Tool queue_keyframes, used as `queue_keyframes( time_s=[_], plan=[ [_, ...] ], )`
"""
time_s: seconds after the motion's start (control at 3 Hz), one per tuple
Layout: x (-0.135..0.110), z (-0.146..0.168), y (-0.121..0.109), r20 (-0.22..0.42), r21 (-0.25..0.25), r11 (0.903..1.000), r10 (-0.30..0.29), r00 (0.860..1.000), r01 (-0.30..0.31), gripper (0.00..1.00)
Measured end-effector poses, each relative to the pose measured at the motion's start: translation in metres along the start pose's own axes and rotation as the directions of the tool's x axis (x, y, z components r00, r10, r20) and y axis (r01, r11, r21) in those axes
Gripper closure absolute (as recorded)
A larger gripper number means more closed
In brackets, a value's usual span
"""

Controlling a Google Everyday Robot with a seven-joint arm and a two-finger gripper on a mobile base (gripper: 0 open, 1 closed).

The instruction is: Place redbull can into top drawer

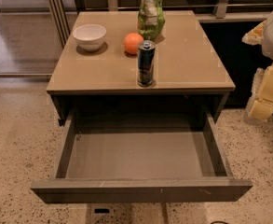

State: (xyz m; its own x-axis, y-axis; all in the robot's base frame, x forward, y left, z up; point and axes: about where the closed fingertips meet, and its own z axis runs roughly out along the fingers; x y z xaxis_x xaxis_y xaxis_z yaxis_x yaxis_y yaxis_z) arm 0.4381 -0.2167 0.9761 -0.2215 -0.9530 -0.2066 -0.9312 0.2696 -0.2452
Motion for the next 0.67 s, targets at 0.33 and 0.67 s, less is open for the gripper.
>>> queue_keyframes(
  time_s=[0.33, 0.67],
  plan=[
    [-0.001, 0.000, -0.001, 0.002, 0.004, 1.0000, 0.000, 1.000, 0.000, 0.00],
    [-0.016, 0.005, -0.027, 0.083, 0.034, 0.9992, 0.017, 0.996, -0.020, 0.00]
  ],
)
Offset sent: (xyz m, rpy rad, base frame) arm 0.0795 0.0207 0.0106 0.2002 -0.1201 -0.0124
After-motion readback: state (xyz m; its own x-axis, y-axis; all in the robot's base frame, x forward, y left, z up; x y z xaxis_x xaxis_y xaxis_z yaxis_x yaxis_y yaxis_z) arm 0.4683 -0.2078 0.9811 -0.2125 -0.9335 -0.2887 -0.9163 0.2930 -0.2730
